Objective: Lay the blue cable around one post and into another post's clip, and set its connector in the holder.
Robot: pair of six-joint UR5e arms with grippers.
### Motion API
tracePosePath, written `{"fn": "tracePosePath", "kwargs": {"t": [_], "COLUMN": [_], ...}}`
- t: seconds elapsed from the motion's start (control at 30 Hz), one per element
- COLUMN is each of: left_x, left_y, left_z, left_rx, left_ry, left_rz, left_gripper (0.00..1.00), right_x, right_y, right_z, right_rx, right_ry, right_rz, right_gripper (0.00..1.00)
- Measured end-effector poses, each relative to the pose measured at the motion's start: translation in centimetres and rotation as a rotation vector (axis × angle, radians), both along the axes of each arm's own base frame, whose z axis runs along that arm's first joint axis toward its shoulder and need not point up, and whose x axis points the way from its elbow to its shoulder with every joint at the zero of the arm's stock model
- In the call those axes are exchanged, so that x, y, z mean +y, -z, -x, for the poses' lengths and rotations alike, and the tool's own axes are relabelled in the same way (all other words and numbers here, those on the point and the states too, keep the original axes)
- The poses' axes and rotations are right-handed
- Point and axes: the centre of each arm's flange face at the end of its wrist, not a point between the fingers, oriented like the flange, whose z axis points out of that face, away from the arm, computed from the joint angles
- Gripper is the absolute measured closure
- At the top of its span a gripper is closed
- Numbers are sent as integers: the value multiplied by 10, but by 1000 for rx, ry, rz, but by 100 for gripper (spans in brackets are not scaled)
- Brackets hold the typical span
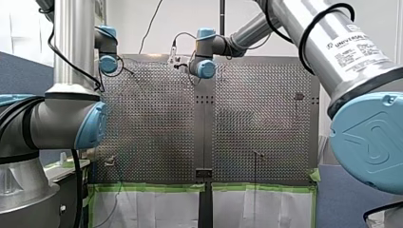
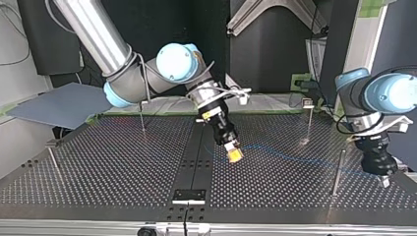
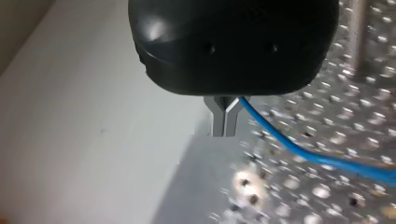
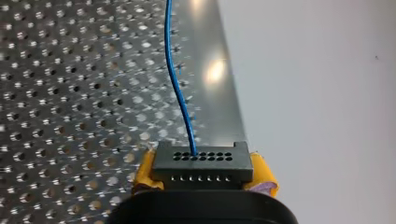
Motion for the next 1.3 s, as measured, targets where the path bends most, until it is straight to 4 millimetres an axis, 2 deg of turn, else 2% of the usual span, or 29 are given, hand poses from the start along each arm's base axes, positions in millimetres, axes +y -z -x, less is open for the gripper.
{"fn": "tracePosePath", "kwargs": {"t": [0.27,0.63,0.8,1.13,1.3], "left_x": [5,0,2,-6,-9], "left_y": [15,43,47,87,91], "left_z": [-9,-23,-25,-42,-44], "left_rx": [15,66,64,130,139], "left_ry": [1,29,30,81,92], "left_rz": [11,6,17,20,9], "left_gripper": [100,100,100,100,100], "right_x": [-13,-31,-35,-48,-55], "right_y": [19,38,43,49,58], "right_z": [-2,3,4,14,20], "right_rx": [13,26,30,46,68], "right_ry": [17,46,57,102,123], "right_rz": [-14,-30,-36,-54,-77], "right_gripper": [100,100,100,100,100]}}
